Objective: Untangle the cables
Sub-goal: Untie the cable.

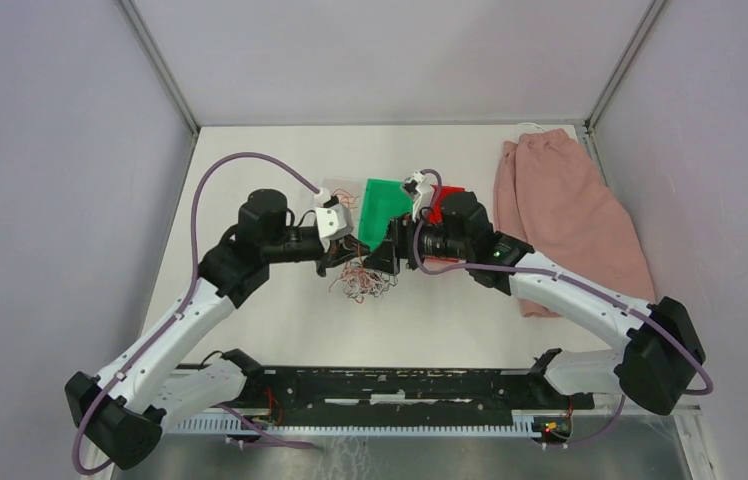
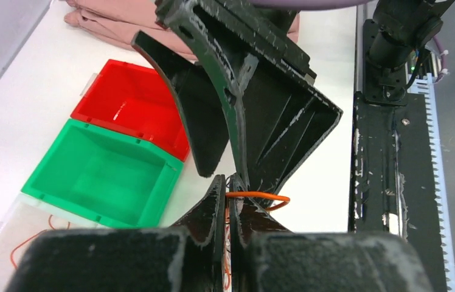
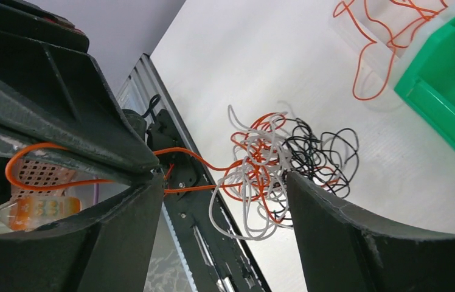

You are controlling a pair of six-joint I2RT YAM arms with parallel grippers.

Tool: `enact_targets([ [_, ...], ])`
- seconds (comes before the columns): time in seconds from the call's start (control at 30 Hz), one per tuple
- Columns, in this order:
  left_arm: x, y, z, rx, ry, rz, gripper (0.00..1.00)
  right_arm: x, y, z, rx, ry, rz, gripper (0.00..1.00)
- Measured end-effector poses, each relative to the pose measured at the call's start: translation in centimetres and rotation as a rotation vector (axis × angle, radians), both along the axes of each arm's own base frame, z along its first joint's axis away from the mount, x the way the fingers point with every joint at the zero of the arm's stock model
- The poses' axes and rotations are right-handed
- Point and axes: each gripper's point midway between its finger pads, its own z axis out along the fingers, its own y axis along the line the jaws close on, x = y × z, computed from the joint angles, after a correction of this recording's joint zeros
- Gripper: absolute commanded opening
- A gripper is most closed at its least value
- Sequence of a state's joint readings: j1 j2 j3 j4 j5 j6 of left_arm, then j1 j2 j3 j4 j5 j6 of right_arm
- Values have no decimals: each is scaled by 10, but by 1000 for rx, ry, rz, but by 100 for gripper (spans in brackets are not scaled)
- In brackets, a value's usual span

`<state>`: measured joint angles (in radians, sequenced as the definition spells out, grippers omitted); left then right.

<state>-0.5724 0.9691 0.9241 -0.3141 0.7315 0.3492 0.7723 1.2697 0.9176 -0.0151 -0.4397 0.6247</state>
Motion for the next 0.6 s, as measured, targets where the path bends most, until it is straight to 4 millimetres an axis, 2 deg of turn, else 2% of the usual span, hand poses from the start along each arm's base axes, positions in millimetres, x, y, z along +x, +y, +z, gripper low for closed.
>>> enact_targets([
  [0.37,1,-7,19,-21,-41,-19,3,0,15,-9,34,42,21,82],
  [0.6,-9,-18,49,-70,-57,-72,3,8,13,-35,-2,62,-28,80],
])
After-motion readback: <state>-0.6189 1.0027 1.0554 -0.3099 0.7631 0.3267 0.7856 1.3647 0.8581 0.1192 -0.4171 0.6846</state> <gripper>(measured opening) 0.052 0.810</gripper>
